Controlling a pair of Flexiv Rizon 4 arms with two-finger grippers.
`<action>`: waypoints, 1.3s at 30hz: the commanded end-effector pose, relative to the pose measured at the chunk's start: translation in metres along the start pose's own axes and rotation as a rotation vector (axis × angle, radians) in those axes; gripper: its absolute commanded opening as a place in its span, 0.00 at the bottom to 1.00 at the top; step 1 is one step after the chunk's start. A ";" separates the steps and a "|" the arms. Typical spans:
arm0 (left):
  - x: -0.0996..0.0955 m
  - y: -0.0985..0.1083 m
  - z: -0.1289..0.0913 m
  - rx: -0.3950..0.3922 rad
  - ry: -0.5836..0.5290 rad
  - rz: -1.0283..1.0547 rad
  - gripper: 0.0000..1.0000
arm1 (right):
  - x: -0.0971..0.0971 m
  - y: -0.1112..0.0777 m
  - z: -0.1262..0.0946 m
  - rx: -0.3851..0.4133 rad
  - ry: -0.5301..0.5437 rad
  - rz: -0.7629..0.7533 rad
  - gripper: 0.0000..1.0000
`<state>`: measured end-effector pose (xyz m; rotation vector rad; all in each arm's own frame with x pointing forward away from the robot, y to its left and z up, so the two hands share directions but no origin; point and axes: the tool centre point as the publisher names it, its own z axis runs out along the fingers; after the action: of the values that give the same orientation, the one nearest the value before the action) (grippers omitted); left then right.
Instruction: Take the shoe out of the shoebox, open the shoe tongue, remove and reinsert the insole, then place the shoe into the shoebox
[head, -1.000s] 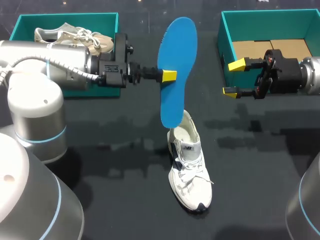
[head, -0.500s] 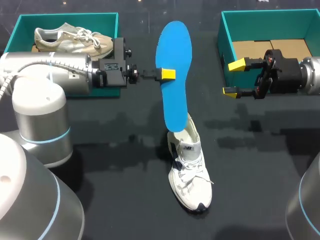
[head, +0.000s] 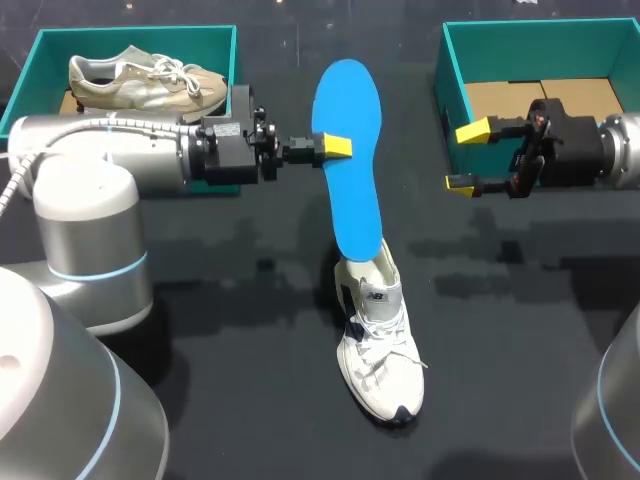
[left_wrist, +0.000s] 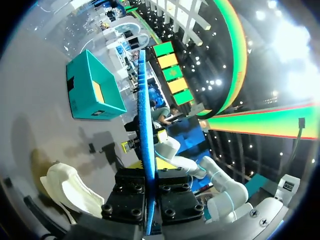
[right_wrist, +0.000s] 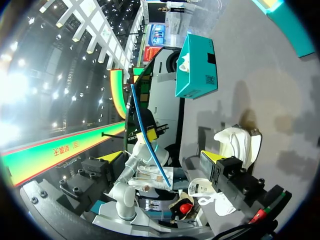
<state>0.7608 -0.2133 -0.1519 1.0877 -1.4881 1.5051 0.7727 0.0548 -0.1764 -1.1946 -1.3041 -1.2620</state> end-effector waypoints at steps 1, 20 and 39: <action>-0.003 -0.001 0.004 0.008 -0.002 -0.031 0.00 | 0.009 -0.001 0.000 0.006 -0.042 -0.005 1.00; -0.014 -0.010 0.010 0.039 0.022 -0.254 0.00 | 0.044 0.003 0.005 0.032 -0.361 -0.035 1.00; -0.016 -0.013 0.014 0.051 0.029 -0.307 0.00 | 0.086 -0.002 0.021 0.002 -0.855 0.020 1.00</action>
<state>0.7793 -0.2243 -0.1614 1.2563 -1.2056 1.3404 0.7663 0.0764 -0.1007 -1.6280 -1.7002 -0.9354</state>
